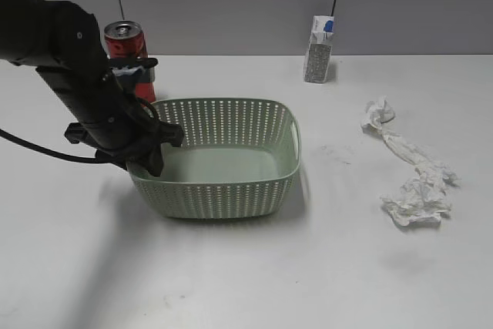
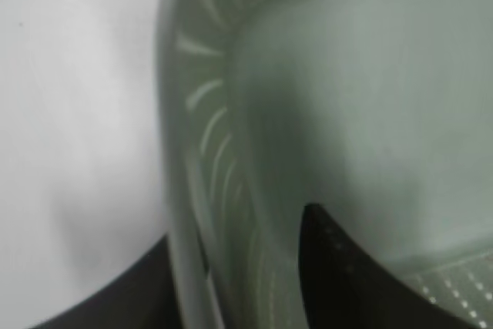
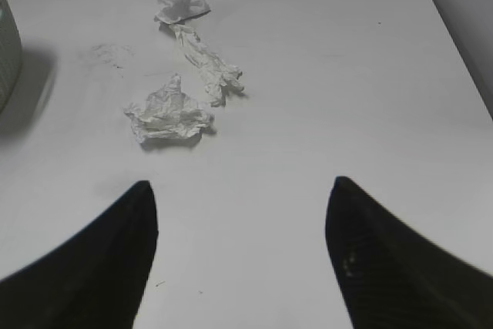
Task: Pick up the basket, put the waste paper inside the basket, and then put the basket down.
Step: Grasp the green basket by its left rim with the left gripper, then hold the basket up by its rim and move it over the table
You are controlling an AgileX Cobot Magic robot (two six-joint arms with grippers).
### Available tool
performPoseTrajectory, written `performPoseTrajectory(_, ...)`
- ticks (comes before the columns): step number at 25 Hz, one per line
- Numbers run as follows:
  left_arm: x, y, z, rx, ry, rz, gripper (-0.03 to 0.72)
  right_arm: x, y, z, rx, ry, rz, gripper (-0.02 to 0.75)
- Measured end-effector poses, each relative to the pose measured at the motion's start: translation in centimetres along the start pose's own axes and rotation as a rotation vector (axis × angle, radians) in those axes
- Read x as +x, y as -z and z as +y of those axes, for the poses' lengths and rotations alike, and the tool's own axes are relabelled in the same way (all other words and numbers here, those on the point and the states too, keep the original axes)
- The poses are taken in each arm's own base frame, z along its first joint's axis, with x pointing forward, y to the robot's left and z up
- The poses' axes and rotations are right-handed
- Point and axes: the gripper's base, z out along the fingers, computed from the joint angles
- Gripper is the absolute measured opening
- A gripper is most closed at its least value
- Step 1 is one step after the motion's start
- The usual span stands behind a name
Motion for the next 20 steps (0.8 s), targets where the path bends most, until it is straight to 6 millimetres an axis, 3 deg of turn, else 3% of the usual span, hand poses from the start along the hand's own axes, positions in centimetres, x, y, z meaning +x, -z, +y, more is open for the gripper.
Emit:
performPoseTrajectory(8,-0.3,0.0,-0.2,0.019,0.025,-0.028,0.009,0.0,0.0,0.0,0.000,0.000,0.000,0.518)
performPoseTrajectory(13,-0.2,0.4,-0.2,0.019,0.022,-0.027,-0.001,0.0,0.0,0.0,0.000,0.000,0.000,0.518)
performPoseTrajectory(20,-1.2,4.6,-0.8,0.024,-0.021,-0.144,-0.001,0.0,0.0,0.0,-0.001,-0.002,0.003,0.518)
